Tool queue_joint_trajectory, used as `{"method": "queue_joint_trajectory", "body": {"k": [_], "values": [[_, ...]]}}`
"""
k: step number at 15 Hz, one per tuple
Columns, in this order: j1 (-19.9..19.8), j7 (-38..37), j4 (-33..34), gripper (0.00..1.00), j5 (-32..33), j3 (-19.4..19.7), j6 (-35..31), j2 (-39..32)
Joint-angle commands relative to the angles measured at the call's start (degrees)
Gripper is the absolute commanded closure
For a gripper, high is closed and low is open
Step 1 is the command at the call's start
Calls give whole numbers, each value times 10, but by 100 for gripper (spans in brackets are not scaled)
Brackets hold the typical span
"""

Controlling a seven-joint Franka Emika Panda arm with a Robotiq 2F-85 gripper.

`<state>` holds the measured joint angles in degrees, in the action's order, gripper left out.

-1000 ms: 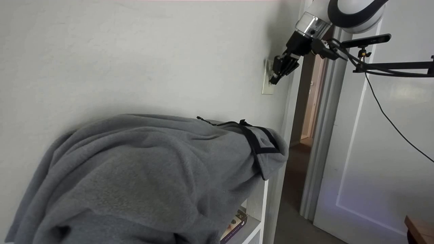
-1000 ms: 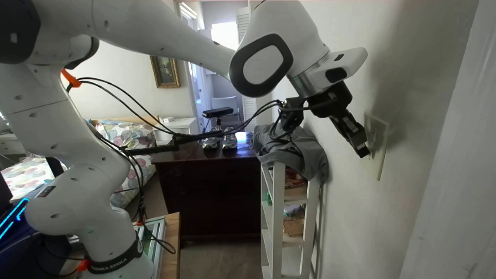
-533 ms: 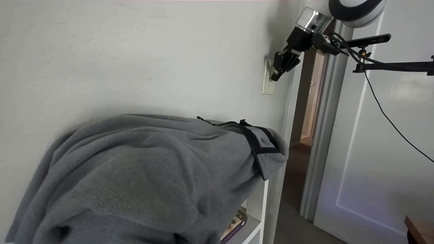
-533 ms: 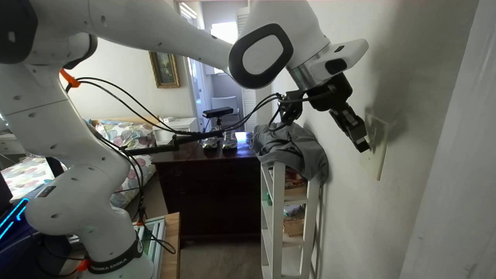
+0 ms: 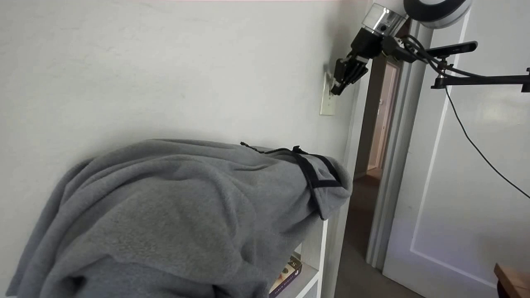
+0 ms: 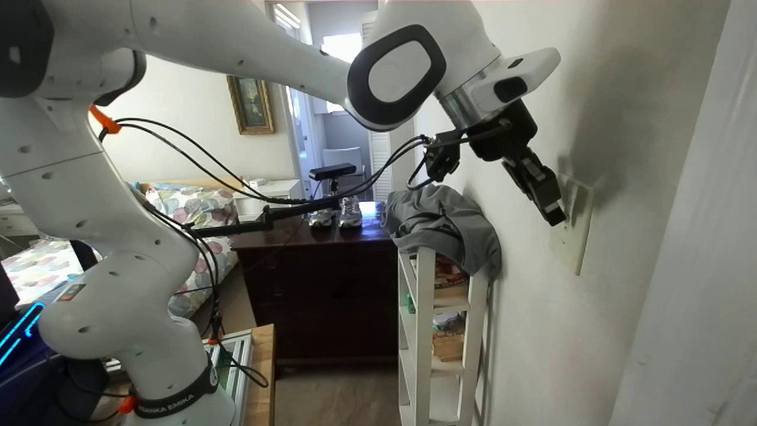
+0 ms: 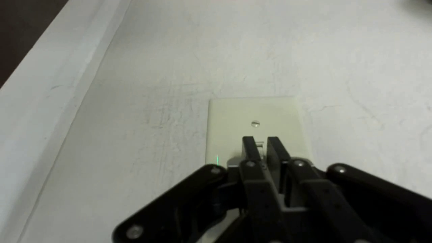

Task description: Turn on the light switch.

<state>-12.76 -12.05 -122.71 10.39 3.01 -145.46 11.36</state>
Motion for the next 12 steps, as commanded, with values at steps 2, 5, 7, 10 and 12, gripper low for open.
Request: {"method": "queue_joint_trajectory", "body": {"k": [2, 5, 7, 10, 12], "values": [[10, -19, -2, 45, 12, -6, 134, 78], [32, 15, 1, 25, -28, -1, 243, 120], [44, 19, 1, 11, -39, -2, 310, 144], [57, 17, 1, 0, -58, 0, 390, 171], [64, 16, 1, 0, -79, 2, 436, 185]]}}
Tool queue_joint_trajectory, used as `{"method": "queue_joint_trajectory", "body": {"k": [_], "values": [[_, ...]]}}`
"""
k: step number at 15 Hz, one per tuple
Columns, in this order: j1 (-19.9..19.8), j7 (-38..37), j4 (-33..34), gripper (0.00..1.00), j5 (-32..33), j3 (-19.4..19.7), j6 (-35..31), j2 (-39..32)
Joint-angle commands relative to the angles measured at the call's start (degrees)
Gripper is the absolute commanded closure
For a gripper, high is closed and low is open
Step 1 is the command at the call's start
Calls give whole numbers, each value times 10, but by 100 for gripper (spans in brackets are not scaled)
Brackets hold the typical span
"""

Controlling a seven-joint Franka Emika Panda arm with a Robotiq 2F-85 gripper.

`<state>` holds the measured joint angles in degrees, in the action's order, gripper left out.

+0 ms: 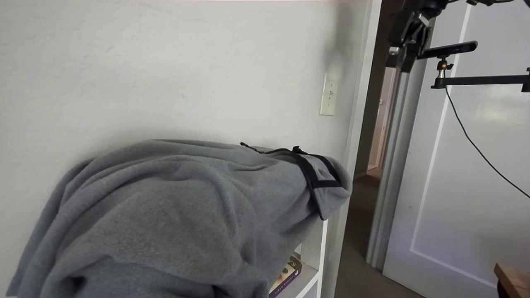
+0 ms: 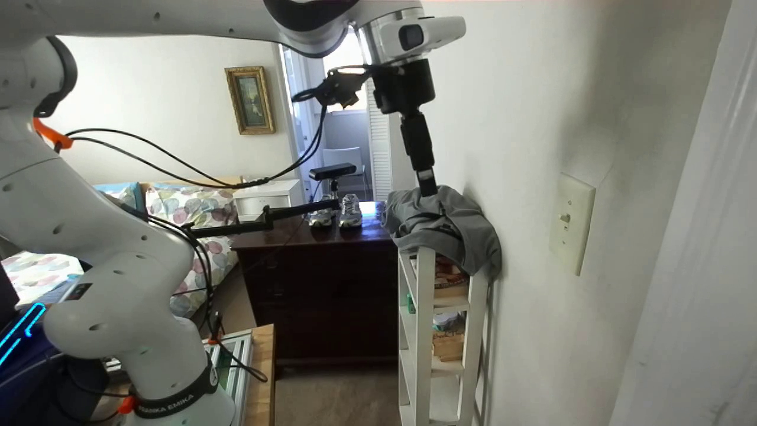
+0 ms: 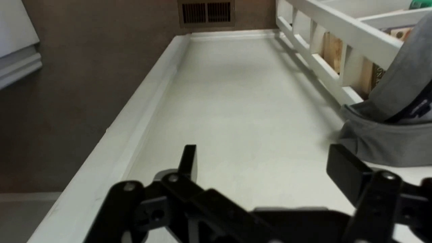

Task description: Turn on the light switch.

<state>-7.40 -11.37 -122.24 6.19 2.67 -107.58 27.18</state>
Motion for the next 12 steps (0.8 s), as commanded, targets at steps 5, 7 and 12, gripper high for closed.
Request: {"method": "queue_joint_trajectory", "body": {"k": [5, 7, 12], "values": [[7, 6, 1, 0, -35, 0, 99, 26], [8, 7, -1, 0, -36, 0, 105, 31], [8, 8, -3, 0, -36, 1, 105, 31]]}}
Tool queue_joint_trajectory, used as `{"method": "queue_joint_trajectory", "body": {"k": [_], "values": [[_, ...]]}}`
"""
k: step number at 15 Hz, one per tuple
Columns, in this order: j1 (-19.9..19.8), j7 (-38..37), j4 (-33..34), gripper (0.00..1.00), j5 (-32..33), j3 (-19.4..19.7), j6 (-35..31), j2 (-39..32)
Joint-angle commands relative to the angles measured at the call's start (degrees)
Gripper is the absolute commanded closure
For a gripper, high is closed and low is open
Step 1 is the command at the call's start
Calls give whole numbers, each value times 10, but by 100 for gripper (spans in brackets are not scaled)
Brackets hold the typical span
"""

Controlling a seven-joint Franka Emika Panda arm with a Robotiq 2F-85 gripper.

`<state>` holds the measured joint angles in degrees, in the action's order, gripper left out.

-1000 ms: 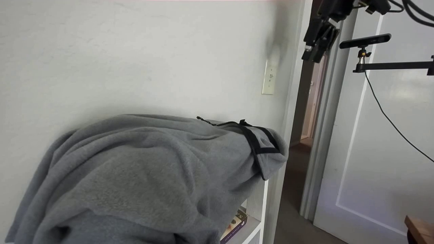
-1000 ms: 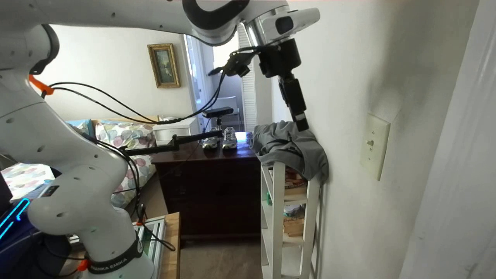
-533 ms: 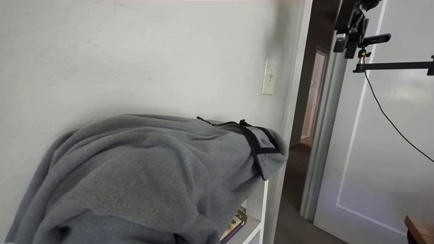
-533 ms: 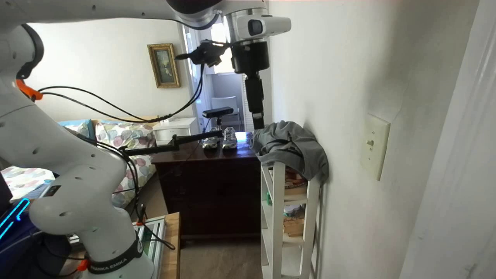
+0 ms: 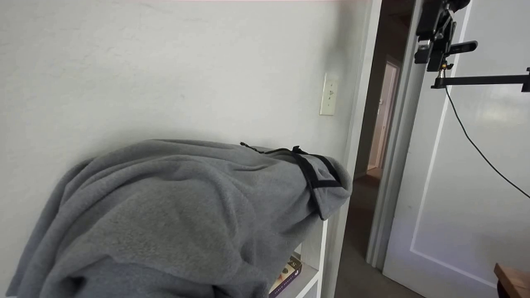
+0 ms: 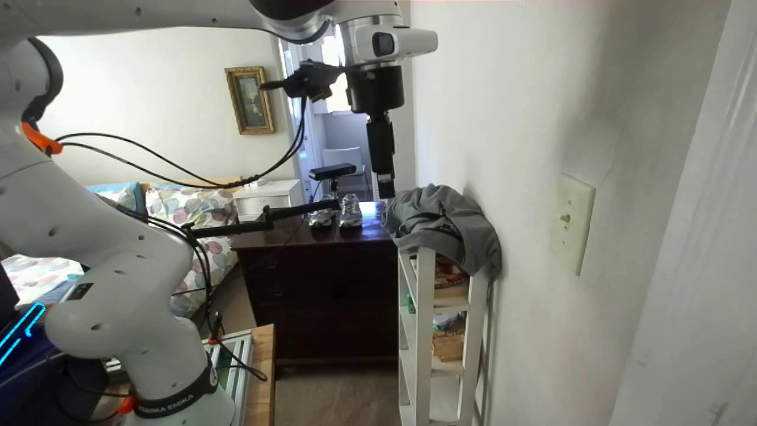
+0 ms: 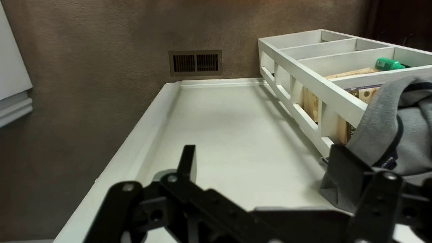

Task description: Turn on the light switch.

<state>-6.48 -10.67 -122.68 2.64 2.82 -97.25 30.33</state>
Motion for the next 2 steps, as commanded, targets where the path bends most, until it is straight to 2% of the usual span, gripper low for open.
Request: {"method": "queue_joint_trajectory", "body": {"k": [1, 2], "values": [[-1, 1, 2, 0, -1, -1, 2, -1], [-1, 1, 2, 0, -1, -1, 2, -1]]}}
